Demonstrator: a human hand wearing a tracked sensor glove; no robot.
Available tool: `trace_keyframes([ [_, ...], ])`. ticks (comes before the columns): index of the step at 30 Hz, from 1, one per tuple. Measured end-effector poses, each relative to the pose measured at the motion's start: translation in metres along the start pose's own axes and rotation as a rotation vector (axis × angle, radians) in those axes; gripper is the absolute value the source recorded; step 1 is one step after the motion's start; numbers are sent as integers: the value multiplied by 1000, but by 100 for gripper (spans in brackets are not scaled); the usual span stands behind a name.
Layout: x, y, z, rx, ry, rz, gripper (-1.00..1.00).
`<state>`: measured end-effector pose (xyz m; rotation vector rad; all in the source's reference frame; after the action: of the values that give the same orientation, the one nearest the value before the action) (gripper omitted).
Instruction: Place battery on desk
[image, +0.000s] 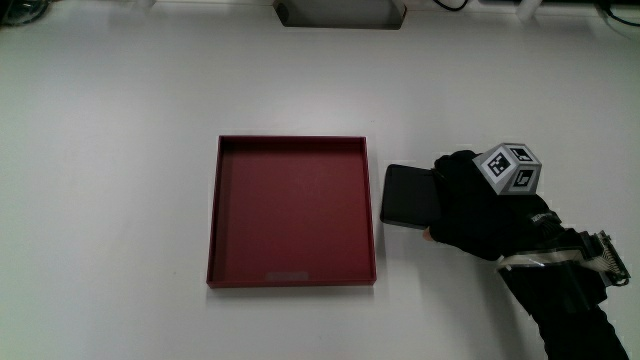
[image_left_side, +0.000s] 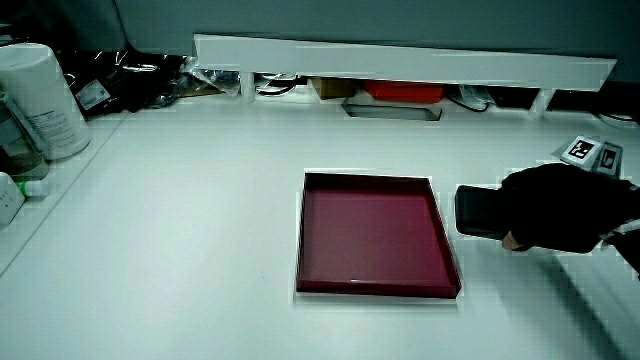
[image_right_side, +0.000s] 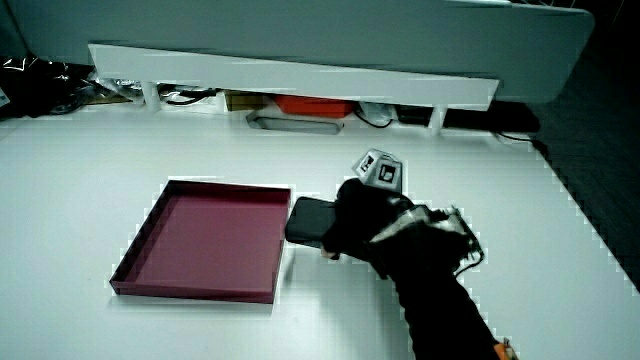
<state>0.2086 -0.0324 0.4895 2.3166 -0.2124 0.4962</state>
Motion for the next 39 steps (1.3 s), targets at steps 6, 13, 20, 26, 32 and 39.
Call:
trace_keyframes([
  [6, 31, 9, -11, -15, 38, -72, 0],
  [13, 52, 15, -22, -20, 62, -113, 0],
  [20, 69, 23, -35, -49, 92, -145, 0],
  [26, 68, 22, -33, -57, 100, -151, -14],
  [32, 67, 22, -34, -73, 76, -175, -43],
  [39, 60, 13, -30, -146, 84, -164, -76],
])
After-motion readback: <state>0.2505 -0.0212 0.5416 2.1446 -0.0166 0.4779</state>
